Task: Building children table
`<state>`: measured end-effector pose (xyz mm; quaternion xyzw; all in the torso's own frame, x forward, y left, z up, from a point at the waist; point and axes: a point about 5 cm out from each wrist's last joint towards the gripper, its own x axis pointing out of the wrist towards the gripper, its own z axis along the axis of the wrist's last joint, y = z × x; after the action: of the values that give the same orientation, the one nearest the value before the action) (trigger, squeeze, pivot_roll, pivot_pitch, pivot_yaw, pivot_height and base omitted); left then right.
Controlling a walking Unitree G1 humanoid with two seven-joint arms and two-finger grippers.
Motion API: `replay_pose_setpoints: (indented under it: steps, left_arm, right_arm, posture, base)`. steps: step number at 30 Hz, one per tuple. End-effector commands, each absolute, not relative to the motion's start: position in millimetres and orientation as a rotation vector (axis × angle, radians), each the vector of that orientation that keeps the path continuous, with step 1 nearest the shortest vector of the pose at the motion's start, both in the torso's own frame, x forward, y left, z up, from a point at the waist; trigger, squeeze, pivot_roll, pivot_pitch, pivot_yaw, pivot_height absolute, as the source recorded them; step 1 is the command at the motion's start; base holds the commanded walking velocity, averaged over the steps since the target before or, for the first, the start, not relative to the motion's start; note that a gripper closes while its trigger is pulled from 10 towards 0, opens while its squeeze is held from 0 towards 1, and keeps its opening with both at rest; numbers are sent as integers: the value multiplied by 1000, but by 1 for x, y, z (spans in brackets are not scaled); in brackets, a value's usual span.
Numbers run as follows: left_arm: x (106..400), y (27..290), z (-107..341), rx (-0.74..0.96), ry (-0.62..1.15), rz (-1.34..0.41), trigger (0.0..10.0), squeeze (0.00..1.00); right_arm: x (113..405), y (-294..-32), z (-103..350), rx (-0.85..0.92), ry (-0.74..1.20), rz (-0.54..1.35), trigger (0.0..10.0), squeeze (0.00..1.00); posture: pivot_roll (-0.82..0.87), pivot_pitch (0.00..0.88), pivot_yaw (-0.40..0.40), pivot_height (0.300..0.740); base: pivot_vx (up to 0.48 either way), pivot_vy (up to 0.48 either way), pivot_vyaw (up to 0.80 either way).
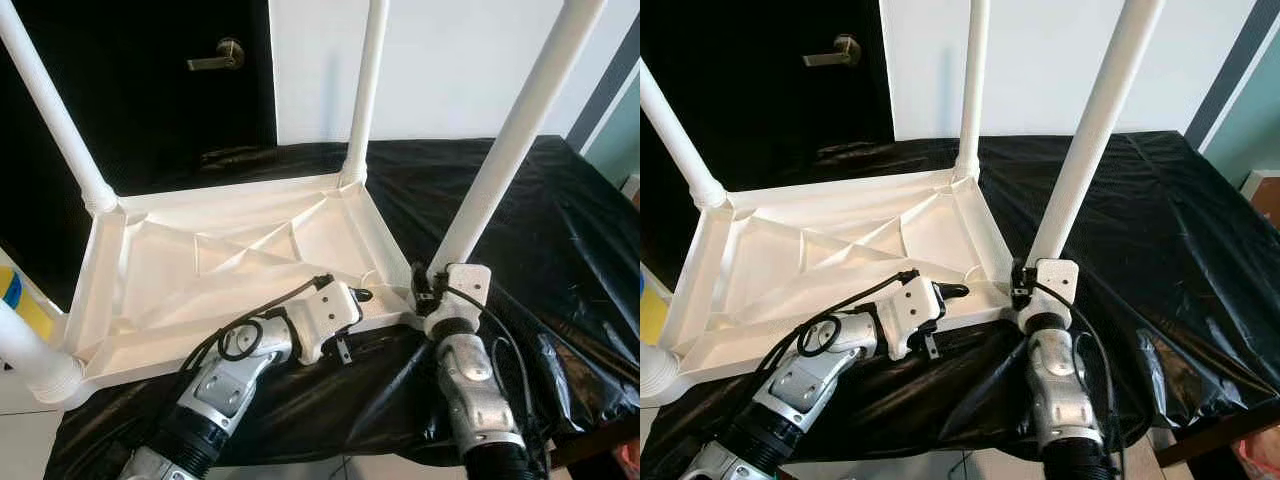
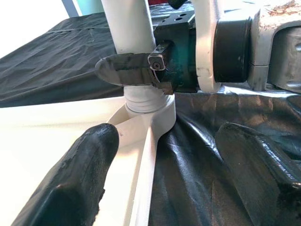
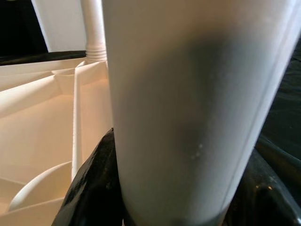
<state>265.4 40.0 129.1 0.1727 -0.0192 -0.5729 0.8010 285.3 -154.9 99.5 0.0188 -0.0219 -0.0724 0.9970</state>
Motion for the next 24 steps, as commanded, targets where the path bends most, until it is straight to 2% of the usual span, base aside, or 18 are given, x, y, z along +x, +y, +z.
replay_pose_setpoints:
  steps: [1, 12, 13, 14, 15, 18, 24]
  left_arm:
    - [268, 41, 132, 364, -70, -1151, 10000, 0]
    - [270, 40, 134, 363, -85, -1149, 10000, 0]
    - [270, 40, 134, 364, -86, -1149, 10000, 0]
    - [270, 40, 134, 364, -86, -1149, 10000, 0]
    - [269, 40, 135, 363, -88, -1149, 10000, 0]
    - [269, 40, 135, 363, -90, -1148, 10000, 0]
    - [269, 40, 137, 359, -93, -1160, 10000, 0]
  right_arm:
    - [279, -171, 81, 28, 58, -240, 10000, 0]
    - [281, -170, 88, -17, 14, -210, 10000, 0]
    - [281, -170, 89, -21, 7, -203, 10000, 239]
    - [281, -170, 89, -21, 7, -203, 10000, 239]
    - [281, -171, 91, -31, -5, -196, 10000, 1000]
    - [280, -171, 92, -35, -17, -189, 10000, 1000]
    - [272, -185, 100, -82, -101, -1, 10000, 1000]
  posture:
    - [-27, 0, -33, 740]
    - [-25, 0, -37, 740]
    - [-25, 0, -36, 740]
    - [-25, 0, -36, 740]
    - [-25, 0, -36, 740]
    - [-26, 0, -35, 740]
    - [-32, 0, -14, 740]
  base:
    - [0, 0, 0]
    - [0, 0, 0]
    - [0, 0, 0]
    - [0, 0, 0]
    - [0, 0, 0]
    - [0, 0, 0]
    - [0, 0, 0]
